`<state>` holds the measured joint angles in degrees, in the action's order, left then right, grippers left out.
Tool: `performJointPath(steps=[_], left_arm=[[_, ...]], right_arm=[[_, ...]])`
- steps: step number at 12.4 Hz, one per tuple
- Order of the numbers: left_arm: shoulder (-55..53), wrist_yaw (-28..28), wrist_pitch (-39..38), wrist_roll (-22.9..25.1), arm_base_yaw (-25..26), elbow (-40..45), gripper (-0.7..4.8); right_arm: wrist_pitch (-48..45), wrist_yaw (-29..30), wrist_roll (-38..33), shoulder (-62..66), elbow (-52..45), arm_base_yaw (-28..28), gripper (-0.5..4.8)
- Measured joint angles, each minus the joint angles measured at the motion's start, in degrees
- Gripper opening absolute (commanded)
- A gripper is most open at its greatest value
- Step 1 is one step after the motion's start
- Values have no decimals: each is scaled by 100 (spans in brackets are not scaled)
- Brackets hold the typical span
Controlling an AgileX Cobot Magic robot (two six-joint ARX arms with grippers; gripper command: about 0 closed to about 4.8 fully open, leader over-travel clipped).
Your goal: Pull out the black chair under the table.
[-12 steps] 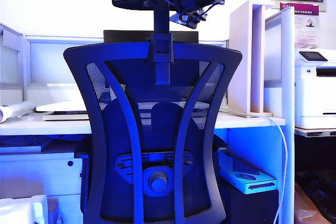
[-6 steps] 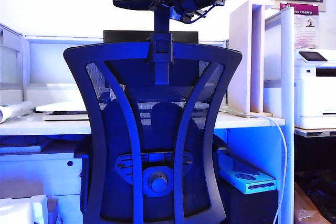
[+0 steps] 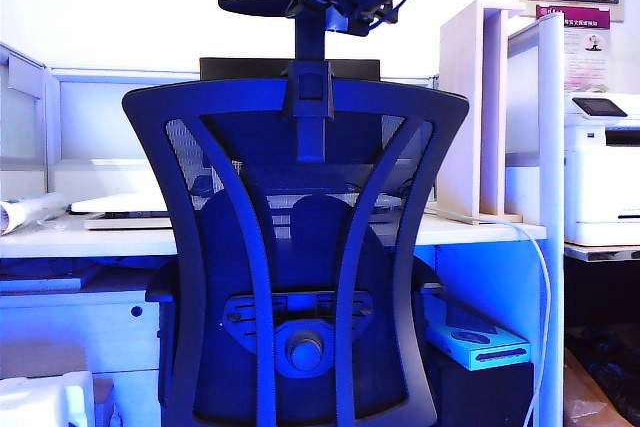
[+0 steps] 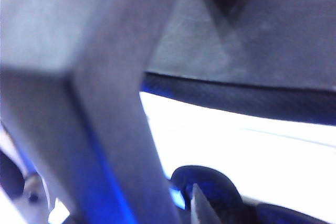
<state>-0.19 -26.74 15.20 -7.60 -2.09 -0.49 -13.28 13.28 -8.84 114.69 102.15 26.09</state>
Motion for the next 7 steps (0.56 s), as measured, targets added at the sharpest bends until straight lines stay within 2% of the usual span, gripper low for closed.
performJointPath(steps=[7], left_arm=[[0, 490, 0, 0, 0, 0, 84]], right_arm=[[1342, 90, 133, -669, -107, 66, -9]])
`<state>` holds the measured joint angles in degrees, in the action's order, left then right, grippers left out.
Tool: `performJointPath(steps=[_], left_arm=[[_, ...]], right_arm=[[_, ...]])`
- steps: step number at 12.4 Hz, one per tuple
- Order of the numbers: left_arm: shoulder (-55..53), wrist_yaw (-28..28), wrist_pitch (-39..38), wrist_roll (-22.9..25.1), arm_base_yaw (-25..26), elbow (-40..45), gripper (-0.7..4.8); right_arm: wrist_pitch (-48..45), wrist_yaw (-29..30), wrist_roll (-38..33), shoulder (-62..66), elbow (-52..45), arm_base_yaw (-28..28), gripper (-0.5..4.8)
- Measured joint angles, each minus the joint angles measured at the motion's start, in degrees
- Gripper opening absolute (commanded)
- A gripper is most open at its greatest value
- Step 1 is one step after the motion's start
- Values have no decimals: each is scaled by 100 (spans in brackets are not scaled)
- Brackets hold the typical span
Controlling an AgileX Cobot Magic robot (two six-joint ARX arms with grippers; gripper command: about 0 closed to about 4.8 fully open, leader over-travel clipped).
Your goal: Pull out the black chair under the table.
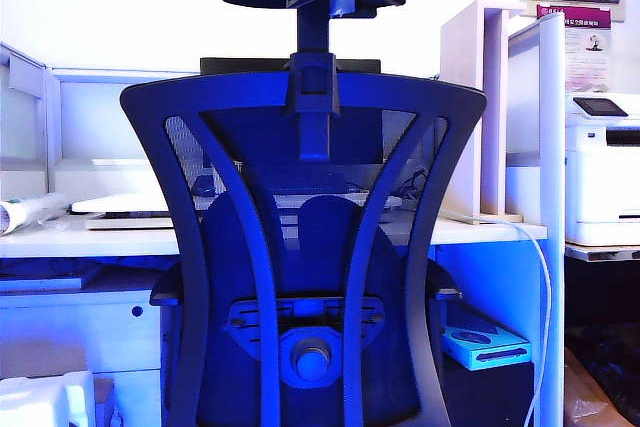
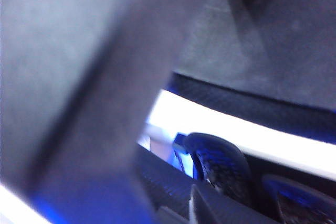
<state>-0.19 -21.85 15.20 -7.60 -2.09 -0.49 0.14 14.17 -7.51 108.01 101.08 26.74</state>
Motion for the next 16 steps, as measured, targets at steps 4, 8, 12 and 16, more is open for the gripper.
performJointPath(steps=[4, 8, 12, 16], left_arm=[[0, 2, 0, 0, 0, 0, 84], [0, 205, 4, 0, 0, 0, 84], [0, 256, 7, 0, 0, 0, 84], [0, 258, 7, 0, 0, 0, 84]], right_arm=[[647, -162, 162, -376, -94, 293, -9], [901, -260, 212, -979, -660, 446, -9], [1764, -195, 365, -1714, -1032, 459, -9], [2166, -184, 433, -2365, -1491, 540, -9]])
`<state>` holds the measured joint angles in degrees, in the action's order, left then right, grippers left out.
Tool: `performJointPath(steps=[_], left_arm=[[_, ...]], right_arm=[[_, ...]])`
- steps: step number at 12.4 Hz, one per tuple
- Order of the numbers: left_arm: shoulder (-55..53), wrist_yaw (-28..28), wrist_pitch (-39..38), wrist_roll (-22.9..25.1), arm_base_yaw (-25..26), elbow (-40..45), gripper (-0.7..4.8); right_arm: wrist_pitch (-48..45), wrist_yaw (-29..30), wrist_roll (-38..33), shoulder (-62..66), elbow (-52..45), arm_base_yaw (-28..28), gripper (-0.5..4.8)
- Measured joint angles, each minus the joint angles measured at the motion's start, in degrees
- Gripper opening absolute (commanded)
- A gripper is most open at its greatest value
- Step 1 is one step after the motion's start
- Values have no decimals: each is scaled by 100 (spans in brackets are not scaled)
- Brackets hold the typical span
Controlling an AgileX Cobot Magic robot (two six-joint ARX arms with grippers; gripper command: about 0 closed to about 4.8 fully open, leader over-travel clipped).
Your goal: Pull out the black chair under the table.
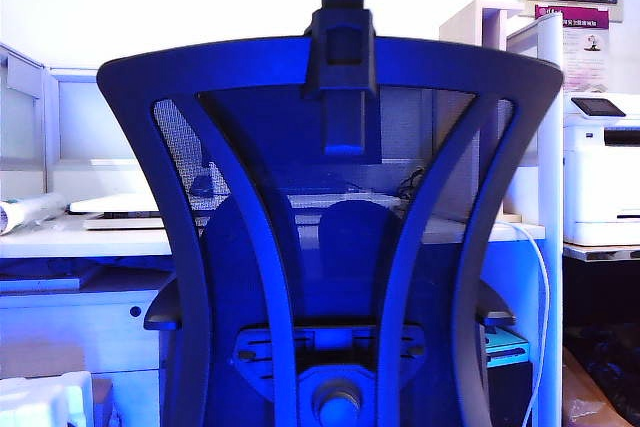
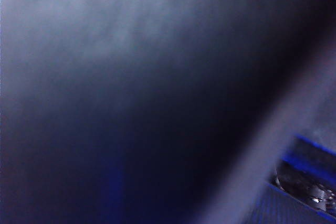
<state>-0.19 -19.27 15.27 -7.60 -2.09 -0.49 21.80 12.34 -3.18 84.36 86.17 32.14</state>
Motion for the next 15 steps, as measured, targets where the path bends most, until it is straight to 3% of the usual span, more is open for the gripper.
performJointPath(steps=[3, 4, 5, 7, 8, 10, 13, 15], left_arm=[[0, 0, 0, 0, 0, 0, 84], [0, -2, 0, 0, 0, 0, 84], [0, 0, 0, 0, 0, 0, 84], [0, -2, 0, 0, 0, 0, 84], [0, -2, 0, 0, 0, 0, 84], [0, 11, 9, 0, 2, 0, 84], [0, 2, 9, 0, 0, 0, 84], [0, 2, 7, 0, 0, 0, 84]], right_arm=[[79, 50, 11, -389, -337, 7, -8], [92, 90, 13, -474, -415, 7, 54], [111, 240, 22, -535, -466, 2, 185], [83, 505, -310, -625, -444, -17, 324], [-470, 463, -597, -839, -184, -17, 405], [-420, 485, -621, -973, -155, -70, 424], [518, 487, -470, -1141, -232, -24, 422], [494, 168, -299, -1803, -555, -33, 393]])
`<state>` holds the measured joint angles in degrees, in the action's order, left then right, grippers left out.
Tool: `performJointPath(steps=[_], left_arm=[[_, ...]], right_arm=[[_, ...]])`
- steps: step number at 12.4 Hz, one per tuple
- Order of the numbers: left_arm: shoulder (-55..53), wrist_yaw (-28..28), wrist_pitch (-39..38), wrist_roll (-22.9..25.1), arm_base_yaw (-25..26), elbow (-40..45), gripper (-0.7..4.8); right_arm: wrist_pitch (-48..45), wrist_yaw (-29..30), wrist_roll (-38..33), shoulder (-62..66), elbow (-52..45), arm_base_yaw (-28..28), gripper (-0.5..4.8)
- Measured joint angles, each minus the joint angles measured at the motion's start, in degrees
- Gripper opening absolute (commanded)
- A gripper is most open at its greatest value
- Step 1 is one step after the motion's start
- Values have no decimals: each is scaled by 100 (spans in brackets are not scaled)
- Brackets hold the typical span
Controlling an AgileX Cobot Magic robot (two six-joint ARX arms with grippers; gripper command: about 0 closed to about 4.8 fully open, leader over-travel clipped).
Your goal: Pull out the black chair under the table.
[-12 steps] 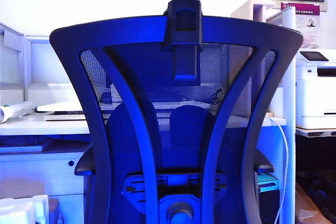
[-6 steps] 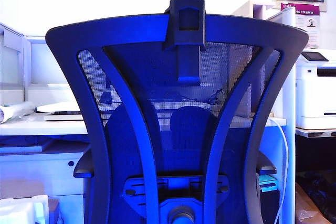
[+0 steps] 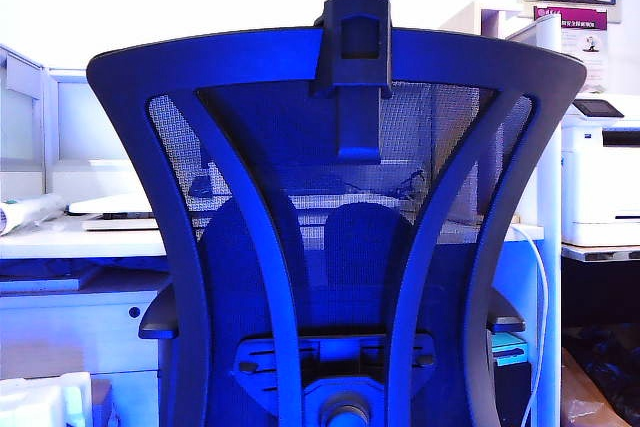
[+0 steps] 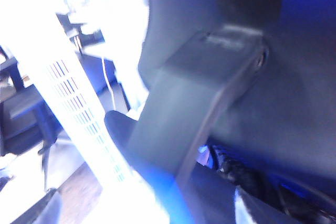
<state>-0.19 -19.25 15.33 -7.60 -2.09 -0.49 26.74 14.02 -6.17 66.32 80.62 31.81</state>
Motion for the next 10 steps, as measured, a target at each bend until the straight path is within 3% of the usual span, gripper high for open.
performJointPath(steps=[1, 7, 10], left_arm=[[0, 0, -11, 0, 0, 0, 84], [2, 2, -223, 170, 0, 0, 84], [0, 37, -704, 289, 0, 0, 84]], right_arm=[[-164, -203, 7, -413, -483, 15, 358], [-623, -1773, 116, -2662, -2830, -122, 359], [-649, -1801, -4, -3329, -3829, -424, 358]])
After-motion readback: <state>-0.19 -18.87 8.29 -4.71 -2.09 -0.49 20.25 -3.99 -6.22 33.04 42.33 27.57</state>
